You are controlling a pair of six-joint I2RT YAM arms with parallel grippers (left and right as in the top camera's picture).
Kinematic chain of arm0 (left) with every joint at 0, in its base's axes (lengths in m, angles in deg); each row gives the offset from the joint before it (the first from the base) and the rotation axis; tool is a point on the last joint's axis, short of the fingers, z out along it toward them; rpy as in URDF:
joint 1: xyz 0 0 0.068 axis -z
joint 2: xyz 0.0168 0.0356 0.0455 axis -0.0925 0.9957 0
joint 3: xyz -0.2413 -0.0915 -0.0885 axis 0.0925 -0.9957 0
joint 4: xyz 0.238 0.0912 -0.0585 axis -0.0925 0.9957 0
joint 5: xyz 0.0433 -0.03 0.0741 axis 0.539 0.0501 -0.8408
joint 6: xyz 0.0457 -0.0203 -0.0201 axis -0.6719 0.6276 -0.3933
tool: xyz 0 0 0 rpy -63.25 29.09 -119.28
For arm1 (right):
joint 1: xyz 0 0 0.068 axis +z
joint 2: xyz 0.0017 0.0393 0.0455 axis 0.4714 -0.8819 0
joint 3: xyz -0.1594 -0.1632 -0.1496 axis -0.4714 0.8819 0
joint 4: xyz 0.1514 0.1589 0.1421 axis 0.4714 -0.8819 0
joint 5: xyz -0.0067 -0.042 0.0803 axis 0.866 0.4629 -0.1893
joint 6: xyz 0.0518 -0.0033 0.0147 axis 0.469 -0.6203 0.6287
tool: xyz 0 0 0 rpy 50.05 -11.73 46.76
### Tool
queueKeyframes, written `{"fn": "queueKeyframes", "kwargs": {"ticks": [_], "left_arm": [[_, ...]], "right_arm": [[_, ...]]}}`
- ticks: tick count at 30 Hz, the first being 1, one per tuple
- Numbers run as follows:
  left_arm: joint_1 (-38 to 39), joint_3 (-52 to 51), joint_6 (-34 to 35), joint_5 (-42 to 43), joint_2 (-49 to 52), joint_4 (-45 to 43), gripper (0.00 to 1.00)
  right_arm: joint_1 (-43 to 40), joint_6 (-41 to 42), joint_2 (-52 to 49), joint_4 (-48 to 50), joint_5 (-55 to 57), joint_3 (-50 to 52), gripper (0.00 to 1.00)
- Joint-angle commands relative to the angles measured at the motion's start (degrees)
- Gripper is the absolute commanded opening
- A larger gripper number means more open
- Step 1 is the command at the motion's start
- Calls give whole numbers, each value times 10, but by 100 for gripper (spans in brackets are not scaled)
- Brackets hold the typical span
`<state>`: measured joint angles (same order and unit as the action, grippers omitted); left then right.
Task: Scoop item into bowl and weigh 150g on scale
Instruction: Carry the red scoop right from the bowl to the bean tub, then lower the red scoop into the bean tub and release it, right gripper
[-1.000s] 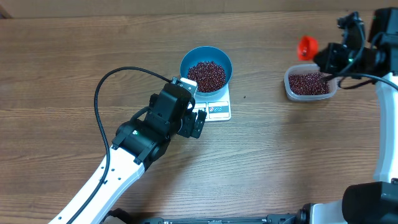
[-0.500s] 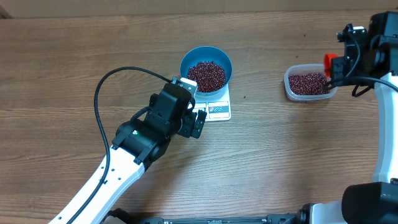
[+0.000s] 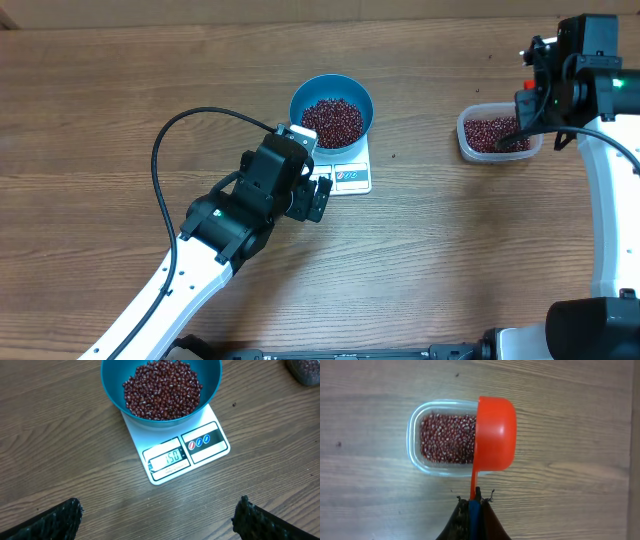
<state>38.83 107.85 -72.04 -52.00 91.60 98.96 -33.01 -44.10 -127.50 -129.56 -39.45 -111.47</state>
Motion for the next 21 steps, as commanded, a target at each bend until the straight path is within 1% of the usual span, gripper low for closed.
{"fn": "queueKeyframes", "kwargs": {"ticks": [1, 4, 7, 10, 15, 21], "left_arm": [[-3, -3, -9, 6, 0, 0, 100], [-3, -3, -9, 6, 0, 0, 100], [-3, -3, -9, 6, 0, 0, 100], [-3, -3, -9, 6, 0, 0, 100], [-3, -3, -9, 6, 0, 0, 100], [-3, -3, -9, 6, 0, 0, 100]], "right_arm": [[-8, 132, 2, 8, -4, -12, 4], [-18, 199, -14, 10, -66, -9, 4], [-28, 220, -31, 22, -130, 3, 4], [-35, 244, -50, 30, -166, 14, 4], [-37, 284, -73, 54, -179, 45, 4], [-38, 301, -96, 103, -186, 87, 4]]}}
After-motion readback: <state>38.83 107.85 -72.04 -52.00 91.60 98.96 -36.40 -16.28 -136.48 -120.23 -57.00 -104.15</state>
